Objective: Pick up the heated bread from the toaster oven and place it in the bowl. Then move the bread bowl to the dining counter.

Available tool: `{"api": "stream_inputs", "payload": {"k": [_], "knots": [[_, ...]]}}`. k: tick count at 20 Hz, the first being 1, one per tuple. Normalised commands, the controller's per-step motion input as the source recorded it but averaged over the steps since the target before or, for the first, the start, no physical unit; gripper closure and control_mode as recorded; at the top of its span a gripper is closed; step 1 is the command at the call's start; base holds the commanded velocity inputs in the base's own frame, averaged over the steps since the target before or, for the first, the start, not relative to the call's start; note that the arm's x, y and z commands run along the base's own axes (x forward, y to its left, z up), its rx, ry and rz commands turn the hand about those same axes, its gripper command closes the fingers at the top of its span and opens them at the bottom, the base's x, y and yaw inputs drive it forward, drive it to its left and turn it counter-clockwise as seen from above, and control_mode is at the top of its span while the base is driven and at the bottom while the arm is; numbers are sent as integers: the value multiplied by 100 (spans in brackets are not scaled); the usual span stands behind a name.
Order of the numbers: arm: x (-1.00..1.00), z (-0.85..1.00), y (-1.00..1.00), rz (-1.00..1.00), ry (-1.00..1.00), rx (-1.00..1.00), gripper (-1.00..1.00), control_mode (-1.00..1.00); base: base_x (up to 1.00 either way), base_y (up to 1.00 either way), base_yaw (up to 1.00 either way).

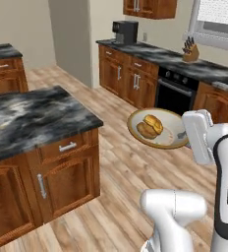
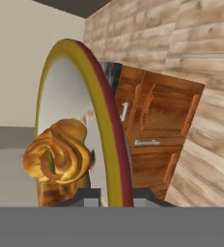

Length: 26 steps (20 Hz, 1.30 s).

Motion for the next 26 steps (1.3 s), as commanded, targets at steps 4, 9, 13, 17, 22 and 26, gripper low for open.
{"api": "stream_inputs", "payload": {"k": [4, 9, 13, 17, 22, 26], "knots": [[0, 0, 0, 0, 0, 0, 100, 100, 95, -26, 54], [0, 0, 0, 0, 0, 0, 100, 100, 100, -42, 31], [0, 0, 0, 0, 0, 0, 100, 100, 100, 16, 21], [0, 0, 0, 0, 0, 0, 100, 100, 83, 36, 39], [36, -10, 7, 5, 6, 0, 100, -100, 34, 0, 21], [99, -40, 45, 8, 33, 0, 100, -100, 0, 0, 0]]}}
